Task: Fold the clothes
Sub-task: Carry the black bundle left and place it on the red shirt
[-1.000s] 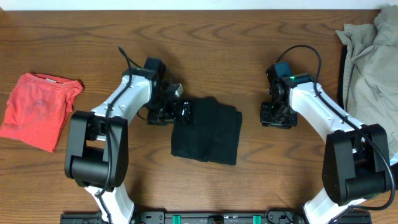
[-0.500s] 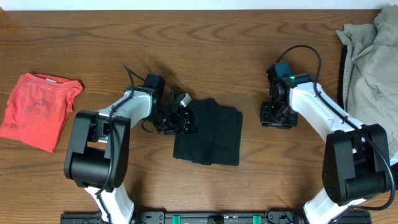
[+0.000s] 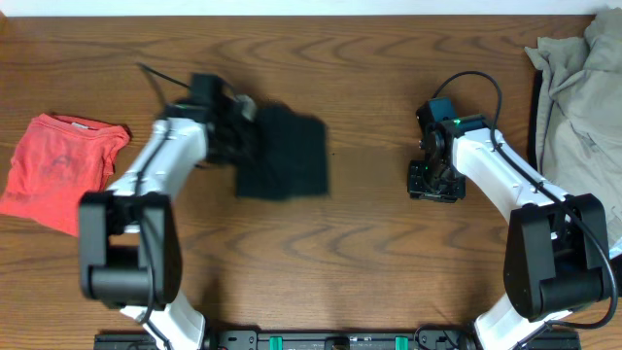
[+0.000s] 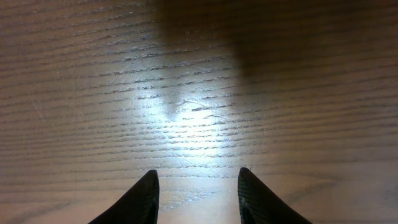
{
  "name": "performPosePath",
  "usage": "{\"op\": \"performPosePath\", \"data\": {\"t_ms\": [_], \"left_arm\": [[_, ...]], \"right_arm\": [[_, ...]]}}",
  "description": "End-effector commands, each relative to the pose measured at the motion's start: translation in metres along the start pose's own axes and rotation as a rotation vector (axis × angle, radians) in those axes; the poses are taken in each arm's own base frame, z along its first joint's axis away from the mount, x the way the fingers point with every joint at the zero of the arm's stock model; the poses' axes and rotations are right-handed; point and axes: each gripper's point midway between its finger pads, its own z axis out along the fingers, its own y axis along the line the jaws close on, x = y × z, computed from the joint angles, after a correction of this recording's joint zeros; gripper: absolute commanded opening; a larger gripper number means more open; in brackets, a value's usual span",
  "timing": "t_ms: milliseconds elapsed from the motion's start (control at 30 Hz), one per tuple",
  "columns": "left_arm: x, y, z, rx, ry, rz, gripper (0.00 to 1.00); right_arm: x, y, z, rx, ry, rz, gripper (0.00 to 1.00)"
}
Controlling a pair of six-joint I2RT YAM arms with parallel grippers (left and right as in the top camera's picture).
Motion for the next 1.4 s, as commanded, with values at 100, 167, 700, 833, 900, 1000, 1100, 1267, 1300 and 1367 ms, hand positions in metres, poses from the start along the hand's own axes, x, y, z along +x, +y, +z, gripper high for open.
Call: {"op": "performPosePath", "data": {"t_ms": [100,167,700,833,900,1000,1100,1267,1300,1367], "left_arm": [[-0.061,0.12,-0.087,-0.455,-0.291,-0.161,0.06],[-0.071,0.154,-0.107,-0.522,-0.368,-0.221,0.06],[-0.025,0.321,-0.193,-0.67,-0.564,-0.606,0.13],[-0.01,0.331,-0.185,-0.648,-0.527,-0.657,0.35],[-0.006,0.333,-0.184,-0.648,-0.514,-0.668,0.41],[-0.003,0.333,-0.183,-0.648,-0.505,-0.673,0.63],[-0.002,0.333,-0.182,-0.646,-0.495,-0.675,0.98],[-0.002,0.333,-0.182,-0.644,-0.499,-0.684,0.98],[-0.002,0.332,-0.182,-0.64,-0.504,-0.699,0.98],[-0.004,0.329,-0.18,-0.611,-0.514,-0.711,0.98]], "right_arm": [[-0.004,-0.002,-0.008,0.004,-0.029,-0.01,0.4],[-0.004,-0.002,-0.008,0.004,-0.029,-0.01,0.4],[0.002,-0.004,-0.008,0.013,-0.006,-0.01,0.4],[0.003,-0.005,-0.008,0.015,-0.001,-0.014,0.4],[0.004,-0.005,-0.008,0.016,0.002,-0.025,0.4],[0.004,-0.005,-0.008,0.016,0.002,-0.032,0.4],[0.003,-0.005,-0.008,0.016,0.0,-0.032,0.41],[0.002,-0.004,-0.008,0.014,-0.005,-0.032,0.42],[0.002,-0.004,-0.008,0.013,-0.006,-0.032,0.42],[0.0,-0.004,-0.008,0.011,-0.013,-0.032,0.43]]}}
